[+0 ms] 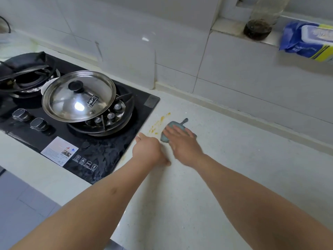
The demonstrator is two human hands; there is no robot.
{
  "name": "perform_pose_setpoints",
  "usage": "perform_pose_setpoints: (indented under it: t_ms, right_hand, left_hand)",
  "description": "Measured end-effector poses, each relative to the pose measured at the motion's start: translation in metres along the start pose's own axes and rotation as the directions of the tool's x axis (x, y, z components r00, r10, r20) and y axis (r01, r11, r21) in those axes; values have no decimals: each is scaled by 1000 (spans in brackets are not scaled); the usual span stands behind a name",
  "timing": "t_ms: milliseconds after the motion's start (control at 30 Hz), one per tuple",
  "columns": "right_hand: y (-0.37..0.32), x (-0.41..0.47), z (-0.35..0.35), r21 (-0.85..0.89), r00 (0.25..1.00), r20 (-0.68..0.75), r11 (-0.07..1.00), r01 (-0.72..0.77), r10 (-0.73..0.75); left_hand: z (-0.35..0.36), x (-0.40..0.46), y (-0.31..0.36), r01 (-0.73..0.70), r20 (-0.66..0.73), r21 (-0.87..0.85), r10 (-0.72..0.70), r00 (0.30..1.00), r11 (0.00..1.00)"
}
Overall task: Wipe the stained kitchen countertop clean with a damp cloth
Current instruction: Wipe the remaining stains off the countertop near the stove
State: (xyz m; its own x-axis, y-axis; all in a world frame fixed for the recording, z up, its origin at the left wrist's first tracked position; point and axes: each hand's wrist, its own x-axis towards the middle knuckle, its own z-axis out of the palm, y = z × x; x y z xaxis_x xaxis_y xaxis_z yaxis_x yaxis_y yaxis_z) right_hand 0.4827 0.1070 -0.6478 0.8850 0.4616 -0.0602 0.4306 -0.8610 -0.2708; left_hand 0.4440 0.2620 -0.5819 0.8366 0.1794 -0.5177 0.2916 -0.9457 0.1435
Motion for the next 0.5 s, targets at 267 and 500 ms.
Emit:
perform_pose_setpoints:
  t_ms: [267,500]
  right_hand:
    - [62,16,-27,-36,928,-36,928,-371,370]
    - [23,80,-20,5,907,-58,909,-417,416]
  left_hand:
    - [-10,-13,-41,-162,-38,75,165,985,984]
    - [1,-12,-45,-220,-46,142,228,973,965]
